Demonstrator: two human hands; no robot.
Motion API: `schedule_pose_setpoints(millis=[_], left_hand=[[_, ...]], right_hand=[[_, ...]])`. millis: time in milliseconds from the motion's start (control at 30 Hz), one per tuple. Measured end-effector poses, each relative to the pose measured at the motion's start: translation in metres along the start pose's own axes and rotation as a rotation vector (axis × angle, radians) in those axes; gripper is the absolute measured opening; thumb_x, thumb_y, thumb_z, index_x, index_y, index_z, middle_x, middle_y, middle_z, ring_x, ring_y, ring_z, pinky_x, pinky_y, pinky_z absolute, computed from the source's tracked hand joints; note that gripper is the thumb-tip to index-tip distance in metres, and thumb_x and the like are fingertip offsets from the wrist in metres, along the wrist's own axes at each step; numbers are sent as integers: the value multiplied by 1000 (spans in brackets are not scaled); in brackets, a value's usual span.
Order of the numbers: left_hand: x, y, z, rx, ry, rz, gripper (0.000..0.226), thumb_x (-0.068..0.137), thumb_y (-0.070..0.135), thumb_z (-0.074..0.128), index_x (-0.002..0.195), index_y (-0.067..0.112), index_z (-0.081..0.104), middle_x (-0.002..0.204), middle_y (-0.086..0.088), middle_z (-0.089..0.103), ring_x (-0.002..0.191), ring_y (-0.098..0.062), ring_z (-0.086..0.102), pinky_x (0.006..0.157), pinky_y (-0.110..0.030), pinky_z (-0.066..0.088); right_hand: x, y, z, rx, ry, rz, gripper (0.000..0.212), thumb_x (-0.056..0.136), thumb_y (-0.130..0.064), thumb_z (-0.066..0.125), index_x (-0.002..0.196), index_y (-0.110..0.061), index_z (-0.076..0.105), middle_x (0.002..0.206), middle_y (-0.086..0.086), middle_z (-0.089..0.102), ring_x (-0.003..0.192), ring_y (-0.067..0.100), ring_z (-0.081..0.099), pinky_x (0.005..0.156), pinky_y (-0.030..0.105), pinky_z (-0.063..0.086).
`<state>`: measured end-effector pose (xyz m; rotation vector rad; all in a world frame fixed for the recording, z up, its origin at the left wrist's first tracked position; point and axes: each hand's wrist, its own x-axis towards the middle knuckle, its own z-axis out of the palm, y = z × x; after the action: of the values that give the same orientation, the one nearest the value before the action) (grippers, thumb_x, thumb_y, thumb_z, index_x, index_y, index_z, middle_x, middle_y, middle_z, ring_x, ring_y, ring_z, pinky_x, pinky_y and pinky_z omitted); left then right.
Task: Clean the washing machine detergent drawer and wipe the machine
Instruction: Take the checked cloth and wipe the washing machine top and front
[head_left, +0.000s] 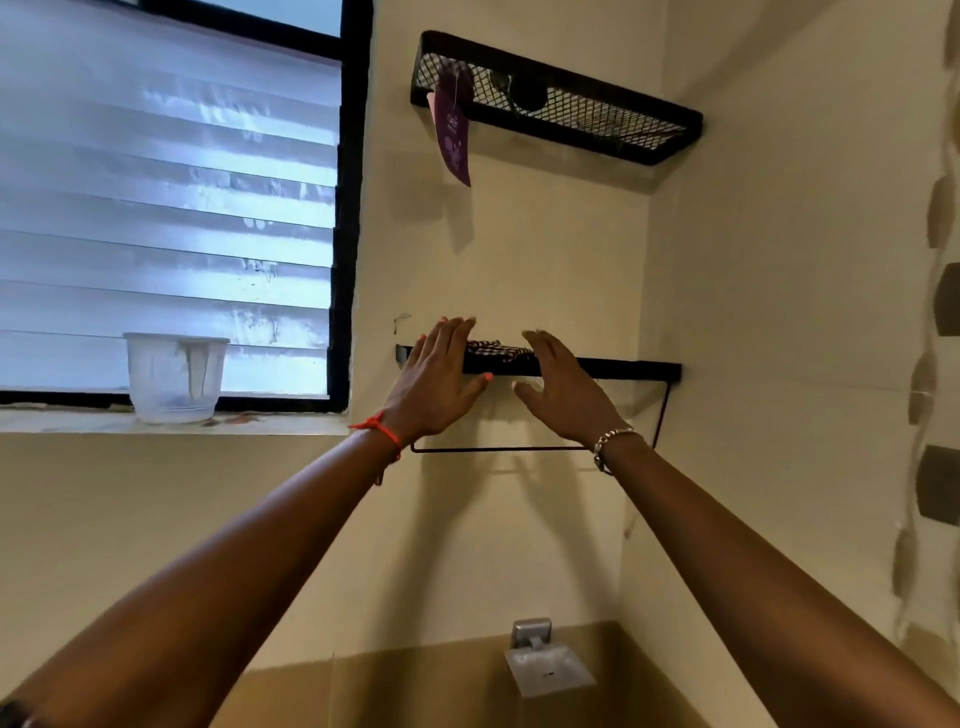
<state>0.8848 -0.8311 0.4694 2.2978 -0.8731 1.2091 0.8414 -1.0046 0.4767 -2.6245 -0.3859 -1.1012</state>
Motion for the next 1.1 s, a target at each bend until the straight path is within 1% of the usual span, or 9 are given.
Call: schedule_pose_setpoints(millis=[233,367,467,600,733,800,867,1000,1100], left_hand=[[37,-14,6,57,-102,-16,67,94,36,47,148,10,16,152,-11,27,141,-24,23,117,-39,15],[45,-17,3,69,-165,-15,68,93,37,49,148,13,18,152,-11,28,140,-25,26,115,-38,19],[51,-21,6,73,-228,-4,68,92,38,51,148,14,18,151,-11,29,139,-26,27,116,-38,19],[53,-26,7,62,-272,21,63,95,36,47,147,14,21,149,-11,35,137,-25,33,113,-38,25],[56,-30,8,90,-309,14,45,97,32,42,139,14,37,130,-11,56,115,-27,54,95,-41,44],[57,-32,8,74,-324,11,35,98,29,40,127,12,49,114,-13,63,100,-27,59,84,-43,47],[60,-34,7,8,-312,4,30,98,26,42,118,8,55,106,-13,65,94,-26,59,82,-43,47],[66,-34,5,-68,-294,-17,21,95,22,50,100,4,59,86,-9,60,80,-20,54,65,-27,37],[66,-34,1,-146,-264,-50,20,91,24,57,97,6,59,82,-1,57,75,-13,50,56,-11,33]], right_hand=[[46,15,6,12,-71,-110,64,92,-26,54,147,-16,23,154,5,23,143,18,16,114,29,16],[61,18,9,108,-138,-103,62,90,-26,58,145,-20,29,154,1,25,143,17,18,115,30,16],[73,20,14,159,-187,-99,59,90,-31,58,143,-20,34,151,3,32,141,19,25,114,35,22],[77,19,19,173,-237,-119,46,94,-30,52,137,-16,45,138,8,50,126,22,46,99,26,34],[77,20,18,244,-181,-155,29,95,-18,49,119,-8,61,116,14,64,106,27,58,89,34,42],[82,22,16,255,-204,-170,25,95,-18,48,109,-6,65,104,17,66,96,31,60,80,35,43],[85,22,14,244,-217,-178,24,95,-19,48,104,-6,66,97,19,67,91,34,60,73,34,41],[88,22,11,274,-163,-172,25,95,-20,49,104,-6,67,99,15,67,93,30,60,77,35,43],[90,22,6,337,-100,-161,24,94,-17,50,100,-2,67,100,14,68,93,26,60,76,30,40]])
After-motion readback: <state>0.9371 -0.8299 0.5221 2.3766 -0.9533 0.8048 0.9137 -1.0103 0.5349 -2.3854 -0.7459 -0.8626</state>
